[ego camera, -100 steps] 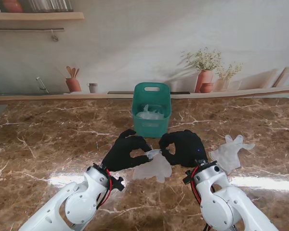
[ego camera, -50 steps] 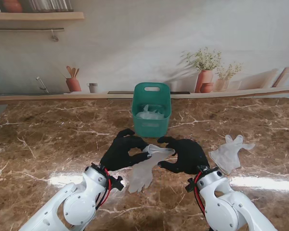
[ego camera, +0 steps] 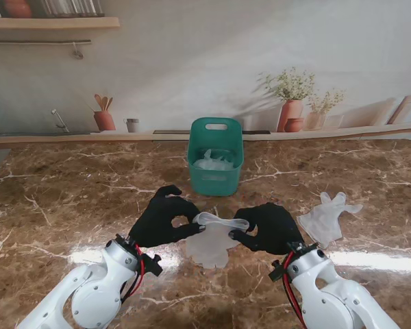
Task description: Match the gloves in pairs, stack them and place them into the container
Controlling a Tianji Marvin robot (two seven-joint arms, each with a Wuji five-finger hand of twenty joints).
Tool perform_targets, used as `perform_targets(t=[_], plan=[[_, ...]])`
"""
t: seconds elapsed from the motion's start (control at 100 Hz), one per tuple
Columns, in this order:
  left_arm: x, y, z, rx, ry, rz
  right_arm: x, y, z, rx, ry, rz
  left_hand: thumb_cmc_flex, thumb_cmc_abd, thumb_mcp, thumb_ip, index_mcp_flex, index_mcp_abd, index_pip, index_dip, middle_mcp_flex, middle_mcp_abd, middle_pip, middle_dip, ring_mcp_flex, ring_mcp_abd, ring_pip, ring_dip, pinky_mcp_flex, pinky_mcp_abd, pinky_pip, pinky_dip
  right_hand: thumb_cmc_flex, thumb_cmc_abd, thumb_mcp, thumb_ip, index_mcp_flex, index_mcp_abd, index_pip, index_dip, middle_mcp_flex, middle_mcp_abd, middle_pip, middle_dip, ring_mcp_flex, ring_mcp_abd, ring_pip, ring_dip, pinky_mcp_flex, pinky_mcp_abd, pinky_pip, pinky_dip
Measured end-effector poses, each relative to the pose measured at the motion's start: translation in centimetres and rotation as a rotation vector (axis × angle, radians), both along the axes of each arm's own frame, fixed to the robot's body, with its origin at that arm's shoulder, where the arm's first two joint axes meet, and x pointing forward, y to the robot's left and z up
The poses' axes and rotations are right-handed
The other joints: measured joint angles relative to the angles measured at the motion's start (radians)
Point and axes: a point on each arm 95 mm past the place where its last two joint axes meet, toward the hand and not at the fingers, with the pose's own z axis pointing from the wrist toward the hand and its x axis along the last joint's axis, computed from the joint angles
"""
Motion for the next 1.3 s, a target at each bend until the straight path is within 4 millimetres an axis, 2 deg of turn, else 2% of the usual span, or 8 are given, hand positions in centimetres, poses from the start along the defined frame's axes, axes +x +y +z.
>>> perform_targets(t=[0.12, 0.23, 0.38, 0.67, 0.81, 1.01, 1.21, 1.3], plan=[[-1.6, 0.9, 0.7, 0.028, -0.005, -0.042, -1.3, 0.3, 0.5, 0.011, -0.004, 0.077, -0.008, -0.009, 0.001, -0.007, 0.027, 0.004, 0.001, -0.024, 0.05, 0.003, -0.027, -0.015, 0.056, 0.018, 0.003, 0.0, 0.028, 0.019, 0.055, -0.01, -0.001, 0.043, -0.002, 0.0, 0.034, 0.035, -0.005, 0.074, 0.004, 0.004, 0.003, -0.016, 0.001, 0.003, 0.0, 0.0, 0.003, 0.0, 0.006, 0.0], [-3.1, 1.6, 1.3, 0.043, 0.009, -0.073, -2.4, 0.6, 1.1, -0.006, 0.025, 0.155, -0.008, -0.008, 0.001, -0.007, 0.08, 0.078, 0.024, -0.058, 0.14, 0.019, -0.073, -0.104, 0.128, 0.034, 0.036, -0.013, 0.066, 0.047, 0.129, -0.011, -0.013, 0.094, -0.002, 0.0, 0.068, 0.062, -0.027, 0.159, 0.026, 0.013, 0.031, -0.016, 0.003, 0.01, 0.025, 0.005, 0.011, 0.0, 0.025, 0.0], [-5.3, 2.3, 2.3, 0.075, 0.03, -0.155, -4.1, 0.8, 2.0, 0.011, 0.014, 0.233, -0.009, -0.008, 0.046, -0.007, 0.093, 0.104, 0.025, -0.064, 0.161, 0.023, -0.082, -0.145, 0.157, 0.036, 0.049, -0.016, 0.098, 0.056, 0.172, -0.01, -0.027, 0.142, -0.002, 0.0, 0.111, 0.076, -0.039, 0.252, 0.054, 0.021, 0.068, 0.009, 0.027, 0.014, 0.09, 0.023, 0.03, 0.01, 0.067, 0.011], [-6.5, 2.8, 2.1, 0.09, 0.064, -0.189, -5.2, 2.0, 1.8, 0.107, 0.113, 0.338, -0.031, -0.008, 0.111, -0.007, 0.115, 0.13, 0.049, -0.068, 0.161, 0.024, -0.079, -0.157, 0.179, 0.037, 0.074, -0.016, 0.1, 0.056, 0.18, -0.009, -0.051, 0.179, -0.012, 0.038, 0.157, 0.086, -0.05, 0.299, 0.068, 0.026, 0.086, 0.021, 0.055, 0.02, 0.123, 0.03, 0.041, 0.024, 0.101, 0.024], [-5.6, 3.1, 0.8, 0.127, 0.133, -0.15, -3.6, 3.1, 0.1, 0.134, 0.201, 0.327, -0.031, -0.008, 0.118, -0.007, 0.115, 0.132, 0.049, -0.068, 0.161, 0.024, -0.078, -0.157, 0.179, 0.037, 0.074, -0.016, 0.1, 0.056, 0.18, -0.009, -0.051, 0.182, -0.012, 0.038, 0.157, 0.086, -0.062, 0.306, 0.068, 0.026, 0.086, 0.021, 0.055, 0.02, 0.124, 0.03, 0.041, 0.024, 0.102, 0.024], [-2.6, 3.4, -2.3, 0.221, 0.243, -0.122, 0.2, 3.6, -3.1, 0.122, 0.351, 0.259, -0.031, -0.008, 0.118, -0.007, 0.114, 0.132, 0.049, -0.062, 0.161, 0.025, -0.078, -0.158, 0.179, 0.037, 0.074, -0.017, 0.096, 0.056, 0.18, -0.01, -0.051, 0.185, -0.012, 0.038, 0.157, 0.087, -0.075, 0.317, 0.068, 0.03, 0.086, 0.022, 0.054, 0.024, 0.124, 0.03, 0.032, 0.025, 0.102, 0.024], [1.0, 3.0, -5.1, 0.278, 0.307, -0.027, 4.0, 3.1, -6.0, 0.026, 0.36, 0.148, -0.031, -0.008, 0.116, -0.007, 0.113, 0.129, 0.048, -0.062, 0.16, 0.026, -0.078, -0.158, 0.167, 0.037, 0.074, -0.017, 0.085, 0.056, 0.18, -0.011, -0.051, 0.185, -0.012, 0.038, 0.154, 0.087, -0.086, 0.316, 0.063, 0.03, 0.086, 0.022, 0.051, 0.024, 0.124, 0.03, 0.016, 0.024, 0.102, 0.024], [2.7, 2.8, -6.3, 0.293, 0.322, -0.001, 6.0, 2.5, -7.7, -0.045, 0.353, 0.127, -0.024, 0.005, 0.051, -0.007, 0.111, 0.101, 0.036, -0.059, 0.138, 0.03, -0.079, -0.16, 0.122, 0.043, 0.06, -0.023, 0.07, 0.057, 0.178, -0.011, -0.051, 0.174, -0.012, 0.038, 0.152, 0.087, -0.086, 0.316, 0.053, 0.03, 0.086, 0.022, 0.051, 0.024, 0.124, 0.03, 0.015, 0.021, 0.102, 0.024]])
